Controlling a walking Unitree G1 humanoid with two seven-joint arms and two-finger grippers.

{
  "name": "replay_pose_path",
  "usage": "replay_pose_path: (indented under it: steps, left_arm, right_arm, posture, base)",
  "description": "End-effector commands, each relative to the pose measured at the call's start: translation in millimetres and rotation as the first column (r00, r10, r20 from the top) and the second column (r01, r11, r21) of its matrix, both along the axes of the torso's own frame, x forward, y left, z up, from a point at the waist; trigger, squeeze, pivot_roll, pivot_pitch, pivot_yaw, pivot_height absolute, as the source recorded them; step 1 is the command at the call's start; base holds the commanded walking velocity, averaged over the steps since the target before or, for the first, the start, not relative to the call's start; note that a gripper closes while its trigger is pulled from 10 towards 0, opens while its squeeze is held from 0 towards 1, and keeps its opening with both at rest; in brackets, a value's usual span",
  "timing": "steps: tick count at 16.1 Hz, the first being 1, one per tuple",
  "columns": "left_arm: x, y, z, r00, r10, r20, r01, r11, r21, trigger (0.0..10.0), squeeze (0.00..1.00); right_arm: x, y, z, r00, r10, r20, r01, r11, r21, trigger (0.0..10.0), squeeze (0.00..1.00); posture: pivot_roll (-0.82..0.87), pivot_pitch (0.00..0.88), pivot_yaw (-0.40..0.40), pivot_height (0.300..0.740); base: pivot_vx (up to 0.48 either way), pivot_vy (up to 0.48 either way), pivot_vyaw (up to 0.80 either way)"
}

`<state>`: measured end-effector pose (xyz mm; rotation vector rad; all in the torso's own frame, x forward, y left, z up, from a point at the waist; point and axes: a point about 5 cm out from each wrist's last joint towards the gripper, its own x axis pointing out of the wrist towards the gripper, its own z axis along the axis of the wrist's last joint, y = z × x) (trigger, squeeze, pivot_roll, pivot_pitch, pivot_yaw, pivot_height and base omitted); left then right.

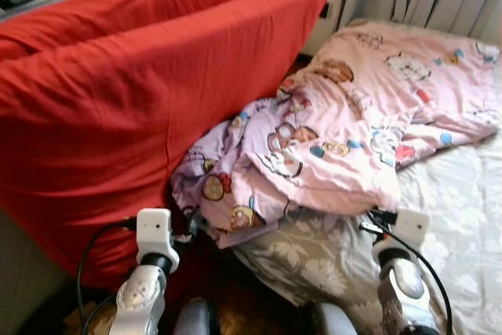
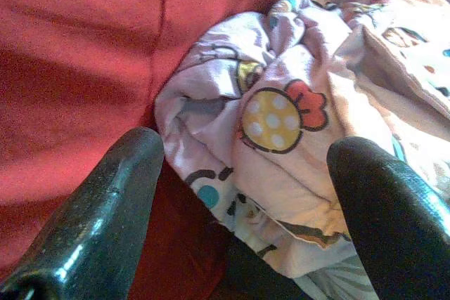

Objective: Clean up the room

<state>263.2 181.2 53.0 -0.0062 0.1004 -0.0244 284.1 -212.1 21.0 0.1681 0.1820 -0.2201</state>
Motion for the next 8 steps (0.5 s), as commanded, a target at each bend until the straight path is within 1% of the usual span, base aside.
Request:
replay_pose_path:
  steps: [1,3,6,8]
  left_arm:
    - [0.4,2.9,-1.7,1.0,0.02,0.001,-0.02,1.0,-0.009,10.0,0.0]
    - [-1.6,5.9,-9.0,0.999,0.035,-0.026,-0.036,0.999,-0.024,10.0,0.0]
    - [-15.0,18.3,-36.1,0.987,0.08,-0.137,-0.086,0.995,-0.044,10.0,0.0]
    - [-22.4,22.8,-45.5,0.98,0.089,-0.178,-0.096,0.995,-0.03,10.0,0.0]
  right_arm:
    - [6.7,3.0,7.2,1.0,0.012,0.023,-0.011,1.0,-0.008,10.0,0.0]
    - [6.7,4.3,6.8,1.0,0.016,0.02,-0.016,1.0,-0.009,10.0,0.0]
    - [0.4,6.0,1.0,1.0,0.021,0.006,-0.021,1.0,-0.015,10.0,0.0]
    - [-1.6,4.8,0.0,1.0,0.018,0.005,-0.017,1.0,-0.018,10.0,0.0]
  posture:
    - [0.0,0.016,0.009,0.65]
    - [0.0,0.009,0.011,0.665]
    - [0.0,0.0,0.019,0.71]
    - [0.0,0.0,0.02,0.73]
  base:
    - [0.0,0.0,0.0]
    - [0.0,0.0,0.0]
    - [0.0,0.0,0.0]
    - [0.0,0.0,0.0]
